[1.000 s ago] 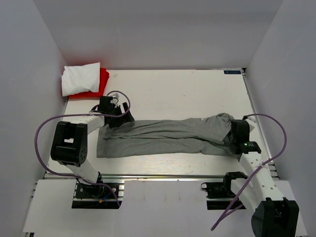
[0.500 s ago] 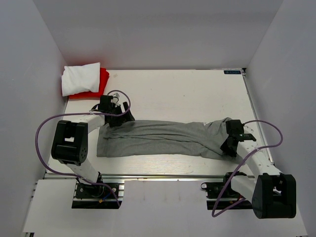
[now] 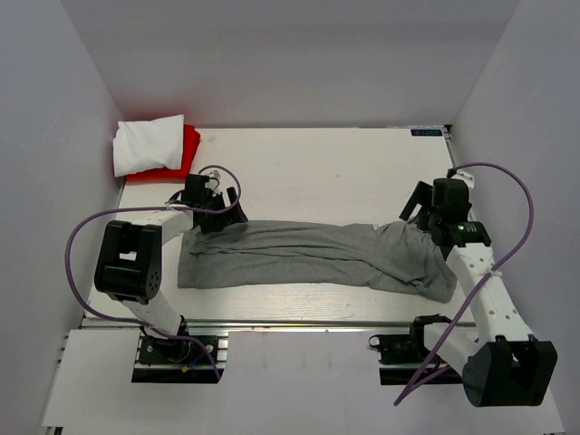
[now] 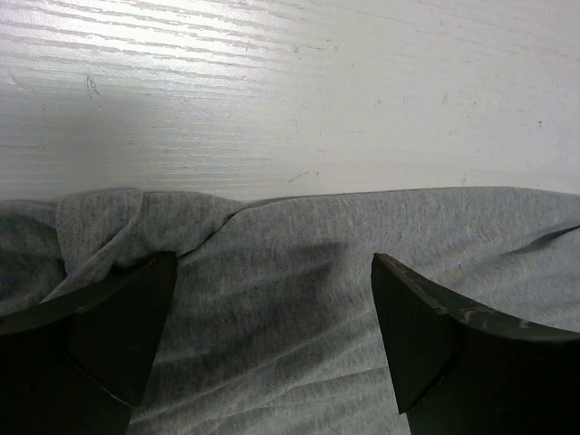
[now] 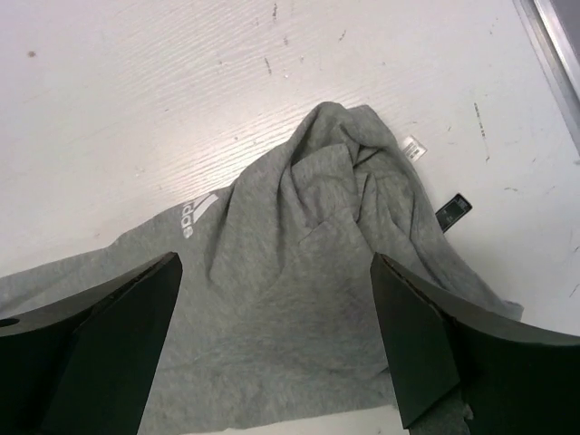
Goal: Fold and stack the t-shirts
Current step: Fold the other side of the tshirt into a rectangle
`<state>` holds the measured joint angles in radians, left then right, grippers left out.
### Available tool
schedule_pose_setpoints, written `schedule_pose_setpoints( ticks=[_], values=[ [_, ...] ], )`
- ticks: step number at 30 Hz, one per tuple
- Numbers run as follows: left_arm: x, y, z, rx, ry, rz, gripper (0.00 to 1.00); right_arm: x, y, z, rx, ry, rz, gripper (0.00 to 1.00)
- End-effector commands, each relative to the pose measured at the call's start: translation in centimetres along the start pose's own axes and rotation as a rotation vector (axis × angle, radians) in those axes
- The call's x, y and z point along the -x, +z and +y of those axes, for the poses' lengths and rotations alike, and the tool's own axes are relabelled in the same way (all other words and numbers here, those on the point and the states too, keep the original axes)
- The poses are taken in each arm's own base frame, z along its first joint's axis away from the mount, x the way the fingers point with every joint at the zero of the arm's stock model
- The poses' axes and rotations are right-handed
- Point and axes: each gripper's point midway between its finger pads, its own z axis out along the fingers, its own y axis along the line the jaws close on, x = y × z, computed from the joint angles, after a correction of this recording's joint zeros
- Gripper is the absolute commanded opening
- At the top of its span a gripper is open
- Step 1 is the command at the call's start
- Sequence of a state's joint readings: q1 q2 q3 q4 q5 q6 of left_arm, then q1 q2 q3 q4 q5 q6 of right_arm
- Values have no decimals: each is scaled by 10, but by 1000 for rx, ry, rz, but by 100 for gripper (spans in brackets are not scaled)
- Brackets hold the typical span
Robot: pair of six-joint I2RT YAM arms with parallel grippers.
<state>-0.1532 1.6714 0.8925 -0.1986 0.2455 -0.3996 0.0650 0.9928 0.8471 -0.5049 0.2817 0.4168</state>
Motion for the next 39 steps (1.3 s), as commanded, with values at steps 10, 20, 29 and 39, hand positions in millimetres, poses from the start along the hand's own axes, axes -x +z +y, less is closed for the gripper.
schedule_pose_setpoints(
  ticks=[10, 20, 29, 39],
  values=[
    [-61, 0, 47, 173, -50, 201, 100, -51, 67, -32, -182, -52, 207, 82],
    [-62, 2, 46, 164, -52, 204, 100, -68, 105, -51, -231, 10, 241, 67],
    [-66, 6, 49, 173, -48, 230, 100, -80, 119, -52, -168, 55, 264, 25],
    [-71, -3, 60, 244, -63, 225, 100, -37, 79, -70, -276, 69, 152, 0]
  ],
)
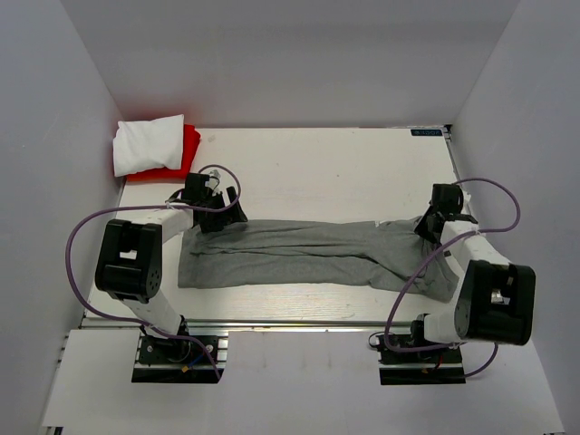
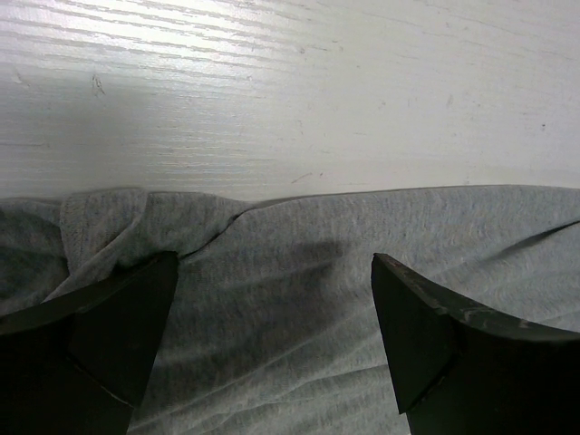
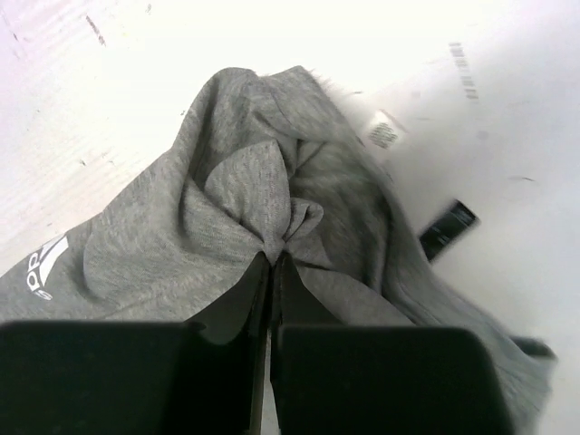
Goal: Fold and stack the t-shirts
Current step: Fold the other side of the tshirt into a rectangle, then rotate the tshirt 90 degrees
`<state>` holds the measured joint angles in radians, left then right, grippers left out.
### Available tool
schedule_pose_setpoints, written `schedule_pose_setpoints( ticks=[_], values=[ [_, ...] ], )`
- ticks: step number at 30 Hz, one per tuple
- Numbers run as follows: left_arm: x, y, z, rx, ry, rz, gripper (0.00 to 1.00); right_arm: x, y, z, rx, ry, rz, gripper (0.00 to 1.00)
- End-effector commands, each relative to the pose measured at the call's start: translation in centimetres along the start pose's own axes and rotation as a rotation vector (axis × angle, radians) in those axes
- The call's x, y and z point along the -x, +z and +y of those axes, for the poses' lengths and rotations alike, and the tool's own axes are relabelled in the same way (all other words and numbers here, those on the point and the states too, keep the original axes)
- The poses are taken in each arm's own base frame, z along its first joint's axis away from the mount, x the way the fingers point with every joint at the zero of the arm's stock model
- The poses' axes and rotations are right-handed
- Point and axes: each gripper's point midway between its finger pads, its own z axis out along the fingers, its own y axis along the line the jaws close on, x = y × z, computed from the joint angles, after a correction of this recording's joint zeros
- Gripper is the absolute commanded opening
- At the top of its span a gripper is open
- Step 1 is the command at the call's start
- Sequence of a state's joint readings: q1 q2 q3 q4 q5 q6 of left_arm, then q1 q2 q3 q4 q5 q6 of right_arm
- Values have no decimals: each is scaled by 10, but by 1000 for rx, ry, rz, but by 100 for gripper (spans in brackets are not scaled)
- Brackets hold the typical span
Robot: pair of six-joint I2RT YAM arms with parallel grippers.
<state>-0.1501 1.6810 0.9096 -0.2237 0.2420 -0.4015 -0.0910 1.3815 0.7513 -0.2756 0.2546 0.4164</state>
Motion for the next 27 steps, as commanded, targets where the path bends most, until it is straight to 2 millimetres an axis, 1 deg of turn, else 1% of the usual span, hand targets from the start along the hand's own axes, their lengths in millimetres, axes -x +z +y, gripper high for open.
schedule_pose_setpoints(
  ticks=[1, 2, 3, 4, 6, 9, 10, 15, 17, 18, 19, 20, 21, 22, 23, 24, 25, 26, 27],
  values=[
    [-76, -2, 61, 238, -57, 222, 100, 25, -22, -22, -110, 27, -75, 0],
    [-72, -4, 62, 238, -63, 210, 100, 27, -24, -24, -121, 27, -78, 0],
    [-72, -4, 62, 239, -74, 209, 100, 26, -25, -29, -147, 25, -71, 0],
    [-73, -6, 62, 238, -74, 207, 100, 21, -24, -30, -151, 22, -54, 0],
    [-73, -6, 63, 247, -72, 204, 100, 13, -18, -32, -155, 16, -21, 0],
    [-70, -6, 60, 232, -72, 200, 100, -4, -3, -37, -185, 9, 47, 0],
    [-70, -5, 59, 233, -81, 199, 100, -7, 3, -35, -179, 1, 63, 0],
    [-68, -6, 63, 257, -89, 189, 100, -11, 21, -37, -201, -1, 89, 0],
    [-58, -5, 51, 210, -98, 177, 100, -7, 24, -30, -180, -9, 96, 0],
    [-48, -2, 44, 180, -93, 149, 100, -4, 25, -24, -156, -7, 98, 0],
    [-45, -5, 40, 161, -91, 140, 100, 0, 25, -21, -143, -9, 94, 5],
    [-34, -4, 34, 140, -85, 115, 100, 3, 21, -17, -116, -21, 89, 13],
    [-25, -8, 29, 129, -79, 89, 100, 17, 16, -9, -87, -22, 65, 36],
    [-9, -12, 22, 116, -72, 58, 100, 22, 13, -7, -81, -26, 59, 51],
    [1, -16, 22, 137, -67, 30, 100, 24, 4, -3, -57, -43, 67, 65],
    [21, -24, 15, 136, -57, -18, 100, 42, -4, 4, -32, -40, 27, 90],
    [27, -30, 13, 159, -47, -35, 100, 46, -8, 8, -10, -46, 19, 90],
    [36, -35, 11, 163, -43, -58, 100, 52, -18, 15, 34, -52, -1, 90],
    [46, -43, 0, 149, -22, -73, 100, 55, -27, 21, 74, -50, -15, 90]
  ],
)
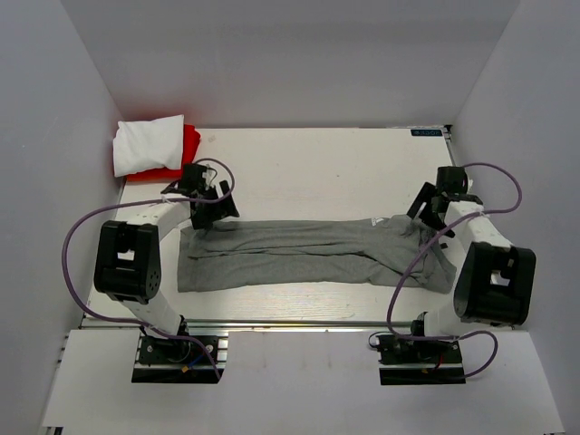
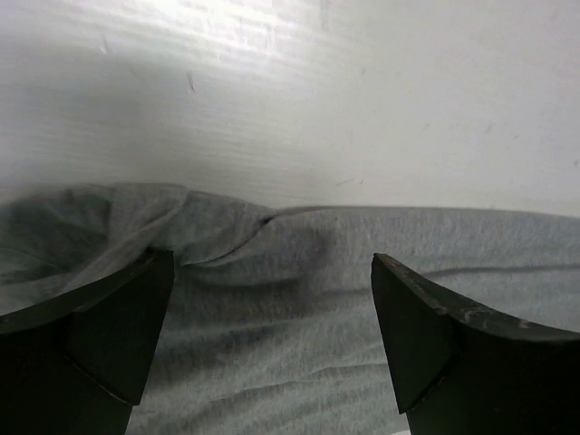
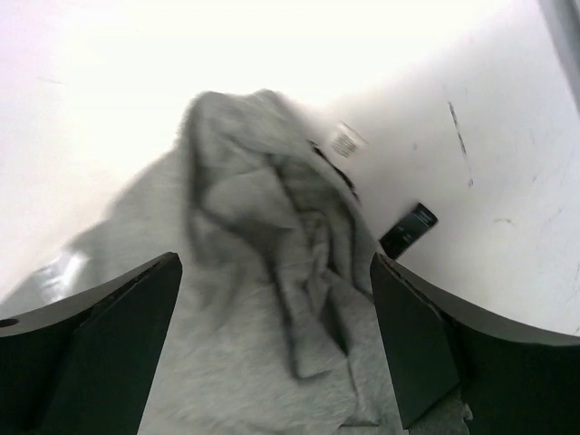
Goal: Fold and stack the t-shirts
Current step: Rotate the tshirt 90 degrees
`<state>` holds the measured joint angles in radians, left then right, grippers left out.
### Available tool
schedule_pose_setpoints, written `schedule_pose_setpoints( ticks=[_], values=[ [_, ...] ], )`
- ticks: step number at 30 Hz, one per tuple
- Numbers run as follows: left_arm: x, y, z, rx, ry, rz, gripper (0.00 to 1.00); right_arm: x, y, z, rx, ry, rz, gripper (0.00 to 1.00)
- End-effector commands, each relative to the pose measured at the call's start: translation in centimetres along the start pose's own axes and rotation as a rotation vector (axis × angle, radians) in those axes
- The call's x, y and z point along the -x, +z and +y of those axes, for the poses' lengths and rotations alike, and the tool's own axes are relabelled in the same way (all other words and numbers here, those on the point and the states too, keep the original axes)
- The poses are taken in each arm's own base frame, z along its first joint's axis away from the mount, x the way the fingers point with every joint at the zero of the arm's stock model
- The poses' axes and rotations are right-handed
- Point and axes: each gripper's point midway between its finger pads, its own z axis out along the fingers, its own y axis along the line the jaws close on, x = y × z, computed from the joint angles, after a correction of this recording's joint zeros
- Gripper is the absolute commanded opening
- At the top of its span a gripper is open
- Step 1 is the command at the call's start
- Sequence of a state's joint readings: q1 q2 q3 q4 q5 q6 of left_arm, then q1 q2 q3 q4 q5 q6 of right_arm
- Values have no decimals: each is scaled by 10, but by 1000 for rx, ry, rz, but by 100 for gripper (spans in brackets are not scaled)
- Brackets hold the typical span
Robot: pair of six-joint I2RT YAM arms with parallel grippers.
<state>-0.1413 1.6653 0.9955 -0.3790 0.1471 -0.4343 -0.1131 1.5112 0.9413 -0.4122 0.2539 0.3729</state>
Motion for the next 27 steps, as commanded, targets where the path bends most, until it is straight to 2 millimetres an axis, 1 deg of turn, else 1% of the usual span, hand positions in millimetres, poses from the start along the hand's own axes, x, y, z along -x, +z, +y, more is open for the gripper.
schedule_pose_setpoints(
  ticks=[1, 2, 3, 4, 5, 6, 7, 8, 9, 10, 11, 12, 13, 14, 15, 16, 17, 18, 21, 22, 23, 24, 26, 27],
  values=[
    [40, -35, -13, 26, 26, -101, 100, 33, -44, 19, 139, -9, -110, 90],
    [45, -40, -17, 18, 28, -119, 100, 23, -44, 20, 155, -12, -92, 90],
    [48, -46, -22, -5, 32, -132, 100, 22, -55, 21, 178, 3, -104, 90],
    [51, -50, -27, -28, 35, -146, 100, 19, -59, 24, 200, 7, -102, 90],
    [42, -49, -25, -36, 26, -133, 100, 1, -56, 26, 229, 7, -56, 90],
    [44, -55, -33, -82, 34, -156, 100, 0, -68, 32, 289, 8, -77, 90],
    [39, -55, -37, -101, 53, -156, 100, -5, -71, 40, 343, -1, -74, 90],
    [28, -51, -31, -92, 50, -137, 100, -27, -64, 39, 358, -6, -26, 90],
    [19, -48, -30, -90, 55, -118, 100, -27, -77, 52, 455, -2, -47, 90],
    [16, -46, -30, -97, 55, -112, 100, -32, -76, 54, 473, 8, -36, 90],
    [2, -38, -26, -87, 58, -75, 100, -53, -71, 53, 483, 17, 6, 90],
    [-9, -34, -31, -108, 67, -39, 100, -57, -75, 63, 554, 14, 13, 90],
    [-24, -28, -31, -115, 74, -3, 100, -69, -71, 63, 558, 19, 41, 90],
    [-28, -27, -31, -124, 65, 7, 100, -79, -67, 63, 561, 19, 76, 90],
    [-39, -23, -35, -142, 64, 38, 100, -82, -64, 63, 557, 16, 85, 90],
    [-49, -19, -29, -133, 61, 55, 100, -91, -52, 58, 523, 17, 116, 90],
    [-54, -18, -32, -148, 61, 59, 100, -94, -45, 53, 487, 23, 127, 90],
    [-58, -18, -32, -143, 70, 59, 100, -101, -32, 49, 441, 24, 171, 90],
    [-76, -16, -16, -64, 61, 100, 100, -99, -22, 52, 435, 27, 196, 90],
    [-83, -16, -8, -35, 57, 121, 100, -101, -11, 55, 435, 37, 227, 90],
    [-87, -16, -4, -7, 63, 132, 100, -93, -9, 59, 439, 34, 219, 90],
    [-105, -17, 5, 28, 56, 180, 100, -88, -2, 62, 429, 40, 230, 90],
    [-118, -20, 8, 41, 47, 211, 100, -74, 9, 67, 409, 37, 226, 90],
    [-127, -23, 8, 49, 37, 234, 100, -66, 16, 74, 412, 35, 236, 90]
  ],
)
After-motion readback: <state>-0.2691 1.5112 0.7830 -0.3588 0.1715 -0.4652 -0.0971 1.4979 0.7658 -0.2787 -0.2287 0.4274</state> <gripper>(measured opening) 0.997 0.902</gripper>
